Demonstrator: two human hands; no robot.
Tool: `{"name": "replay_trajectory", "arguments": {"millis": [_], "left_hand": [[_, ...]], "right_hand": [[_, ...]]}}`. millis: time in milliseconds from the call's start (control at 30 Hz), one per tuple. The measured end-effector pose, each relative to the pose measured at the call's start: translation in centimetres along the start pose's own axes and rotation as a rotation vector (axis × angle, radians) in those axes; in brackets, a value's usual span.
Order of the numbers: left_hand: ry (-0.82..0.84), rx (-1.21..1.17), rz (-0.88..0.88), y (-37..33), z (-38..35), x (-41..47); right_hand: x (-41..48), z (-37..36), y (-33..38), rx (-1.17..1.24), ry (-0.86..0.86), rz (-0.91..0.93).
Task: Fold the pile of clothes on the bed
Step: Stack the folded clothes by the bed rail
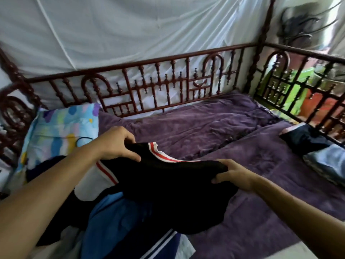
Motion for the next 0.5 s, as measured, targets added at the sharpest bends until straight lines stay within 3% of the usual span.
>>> {"name": "replay_trajectory", "arguments": {"millis": [100,233,300,400,500], "left_hand": [[-0.042,0.235,-0.025,-5.5,-1.7,3.7],[-0.199,0.282,0.015,-12.4,-4.7,8.4],[-0.281,0.307,0.001,-15.8,-6.1,10.3],[-0.316,0.31,-0.024,-20.1,-7.1,13.1],[-0.161,0.25,-0.056,-23.3,-7.4,15.9]], "right_hand": [[-3.9,4.6,-1.3,-0.138,-0.057,-0.054],[-8.6,9.8,-3.9,-0.653,-0.122,-0.069],[-10.4,11.9,-5.3,-0.795,-0.155,-0.045],[-12.5,15.7,-7.0,-0.696,-0.277,0.054],[-13.9,21.3,-8.4,-0.486,-0.481,0.101]]}}
Point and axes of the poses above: each hand's wrist, its own x-axis towards the middle knuckle, its own z-axis out of the back of the hand, y = z × x, the point moved 4 cm from there along x, towards the middle knuckle, and after that the axes turned 14 degrees about x, right-handed, at the moved point
